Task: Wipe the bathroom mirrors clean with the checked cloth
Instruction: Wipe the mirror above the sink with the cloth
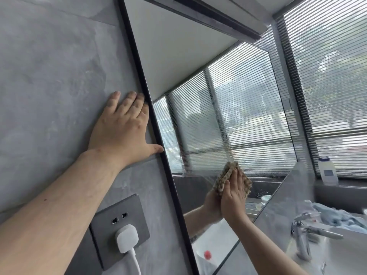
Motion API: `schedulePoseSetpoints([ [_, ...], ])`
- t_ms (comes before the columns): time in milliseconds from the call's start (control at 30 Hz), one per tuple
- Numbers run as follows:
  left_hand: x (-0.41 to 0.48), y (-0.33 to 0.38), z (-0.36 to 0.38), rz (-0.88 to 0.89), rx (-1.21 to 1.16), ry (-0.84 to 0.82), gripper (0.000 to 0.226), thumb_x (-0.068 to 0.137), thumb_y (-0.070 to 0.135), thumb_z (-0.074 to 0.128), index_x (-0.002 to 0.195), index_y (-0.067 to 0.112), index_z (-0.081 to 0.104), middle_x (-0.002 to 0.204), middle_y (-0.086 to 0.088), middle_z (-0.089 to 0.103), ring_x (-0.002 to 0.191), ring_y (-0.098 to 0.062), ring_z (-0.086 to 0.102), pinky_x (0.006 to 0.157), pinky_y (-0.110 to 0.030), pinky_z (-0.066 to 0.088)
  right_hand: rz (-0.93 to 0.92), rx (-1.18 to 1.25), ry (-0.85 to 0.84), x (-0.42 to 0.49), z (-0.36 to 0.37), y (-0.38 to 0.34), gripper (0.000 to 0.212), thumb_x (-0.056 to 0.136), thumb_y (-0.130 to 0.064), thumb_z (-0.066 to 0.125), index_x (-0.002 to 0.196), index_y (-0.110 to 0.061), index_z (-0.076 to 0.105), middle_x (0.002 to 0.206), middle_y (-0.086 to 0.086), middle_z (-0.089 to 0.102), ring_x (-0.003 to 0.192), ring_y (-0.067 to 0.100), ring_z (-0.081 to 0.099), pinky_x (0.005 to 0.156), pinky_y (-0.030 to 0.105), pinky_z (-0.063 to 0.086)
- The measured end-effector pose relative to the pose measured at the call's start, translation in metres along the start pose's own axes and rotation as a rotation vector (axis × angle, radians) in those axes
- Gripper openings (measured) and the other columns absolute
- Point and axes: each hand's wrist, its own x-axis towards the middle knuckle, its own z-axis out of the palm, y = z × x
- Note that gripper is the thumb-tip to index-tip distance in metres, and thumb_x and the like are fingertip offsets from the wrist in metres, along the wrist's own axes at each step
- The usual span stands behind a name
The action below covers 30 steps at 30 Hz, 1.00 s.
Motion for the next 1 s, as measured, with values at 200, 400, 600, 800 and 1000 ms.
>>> schedulePoseSetpoints([
  [200,-0.004,0.004,0.001,-0.004,-0.015,-0.01,0.122,0.068,0.091,0.033,0.155,0.007,0.021,0.165,-0.011,0.016,0.153,-0.026,0.009,0.123,-0.049,0.0,0.082,0.028,-0.003,0.001,0.0,-0.025,0.08,0.088,-0.05,0.012,0.158,-0.013,0.006,0.167,0.004,0.004,0.152,0.009,-0.004,0.122,0.027,-0.011],
  [400,-0.007,0.01,0.005,-0.006,0.013,-0.03,0.129,0.063,0.095,0.033,0.156,0.006,0.018,0.166,-0.011,0.014,0.153,-0.027,0.006,0.123,-0.052,-0.001,-0.326,-0.08,-0.151,-0.024,-0.003,-0.097,0.073,0.09,-0.054,0.004,0.155,-0.025,-0.011,0.162,-0.009,-0.019,0.146,0.002,-0.024,0.115,0.022,-0.024],
  [600,-0.013,0.014,0.007,-0.011,-0.001,-0.039,0.129,0.063,0.094,0.037,0.155,0.006,0.02,0.165,-0.011,0.016,0.153,-0.027,0.008,0.122,-0.052,-0.001,-0.582,-0.202,-0.191,-0.047,-0.002,-0.099,0.061,0.097,-0.047,0.005,0.151,-0.03,-0.018,0.162,-0.006,-0.023,0.148,0.006,-0.025,0.119,0.027,-0.019],
  [800,-0.016,0.02,0.008,-0.009,0.055,-0.064,0.131,0.065,0.096,0.028,0.156,0.004,0.012,0.166,-0.013,0.009,0.153,-0.029,0.002,0.122,-0.055,-0.002,-0.296,-0.179,-0.18,-0.062,-0.002,-0.013,0.068,0.091,-0.052,-0.001,0.152,-0.025,-0.012,0.162,-0.006,-0.02,0.147,0.001,-0.024,0.119,0.026,-0.019],
  [1000,-0.018,0.021,0.006,-0.006,0.07,-0.067,0.131,0.064,0.096,0.026,0.156,0.003,0.014,0.165,-0.014,0.011,0.153,-0.031,0.005,0.122,-0.055,0.001,0.156,0.017,-0.037,-0.054,0.011,0.036,0.07,0.088,-0.057,-0.001,0.149,-0.025,-0.011,0.166,-0.005,-0.009,0.147,-0.002,-0.015,0.123,0.03,-0.012],
])
